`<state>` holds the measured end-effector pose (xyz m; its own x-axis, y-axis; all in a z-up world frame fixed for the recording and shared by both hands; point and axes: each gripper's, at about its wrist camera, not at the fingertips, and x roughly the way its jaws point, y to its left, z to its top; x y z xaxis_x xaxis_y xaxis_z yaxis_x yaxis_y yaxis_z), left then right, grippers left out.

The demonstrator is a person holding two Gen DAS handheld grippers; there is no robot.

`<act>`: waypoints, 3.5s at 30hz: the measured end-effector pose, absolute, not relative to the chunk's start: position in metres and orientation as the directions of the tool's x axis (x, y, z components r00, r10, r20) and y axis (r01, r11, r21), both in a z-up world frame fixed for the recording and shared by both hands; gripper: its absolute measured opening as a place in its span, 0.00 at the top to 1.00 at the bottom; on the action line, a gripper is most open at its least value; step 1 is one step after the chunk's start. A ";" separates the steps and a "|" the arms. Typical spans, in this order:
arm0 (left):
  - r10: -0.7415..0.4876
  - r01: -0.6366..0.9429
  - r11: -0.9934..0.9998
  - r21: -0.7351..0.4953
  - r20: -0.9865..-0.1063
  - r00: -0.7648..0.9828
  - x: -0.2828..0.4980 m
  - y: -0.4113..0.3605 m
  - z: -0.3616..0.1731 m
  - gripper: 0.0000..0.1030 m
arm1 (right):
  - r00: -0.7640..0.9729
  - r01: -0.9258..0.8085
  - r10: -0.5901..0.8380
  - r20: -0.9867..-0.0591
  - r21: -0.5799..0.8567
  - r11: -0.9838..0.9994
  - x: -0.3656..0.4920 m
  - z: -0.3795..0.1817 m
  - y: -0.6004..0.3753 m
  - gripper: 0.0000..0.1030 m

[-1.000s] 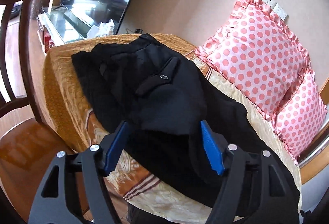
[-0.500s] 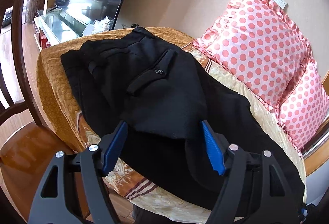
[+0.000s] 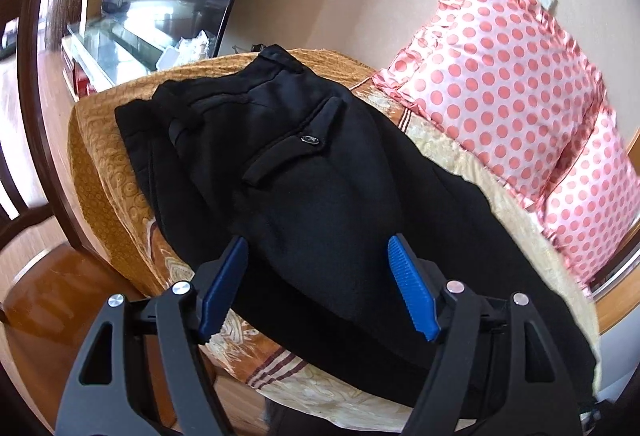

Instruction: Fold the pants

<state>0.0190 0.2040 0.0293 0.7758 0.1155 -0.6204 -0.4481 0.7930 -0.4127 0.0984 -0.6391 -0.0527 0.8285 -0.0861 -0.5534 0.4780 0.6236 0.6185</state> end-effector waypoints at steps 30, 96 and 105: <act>0.055 -0.576 0.555 -0.600 -0.664 0.745 0.032 0.302 0.022 0.87 | 0.830 0.461 -0.085 -0.552 0.590 0.663 0.098 -0.052 -0.636 0.97; -0.303 0.285 0.950 -0.131 -0.615 0.728 0.040 -0.026 0.013 0.02 | 0.892 0.255 -0.092 -0.444 0.325 0.910 0.075 -0.014 -0.544 0.27; -0.271 0.276 0.957 -0.090 -0.614 0.741 0.039 -0.032 0.011 0.02 | 0.789 0.542 -0.197 -0.582 0.509 0.668 0.088 -0.038 -0.673 0.35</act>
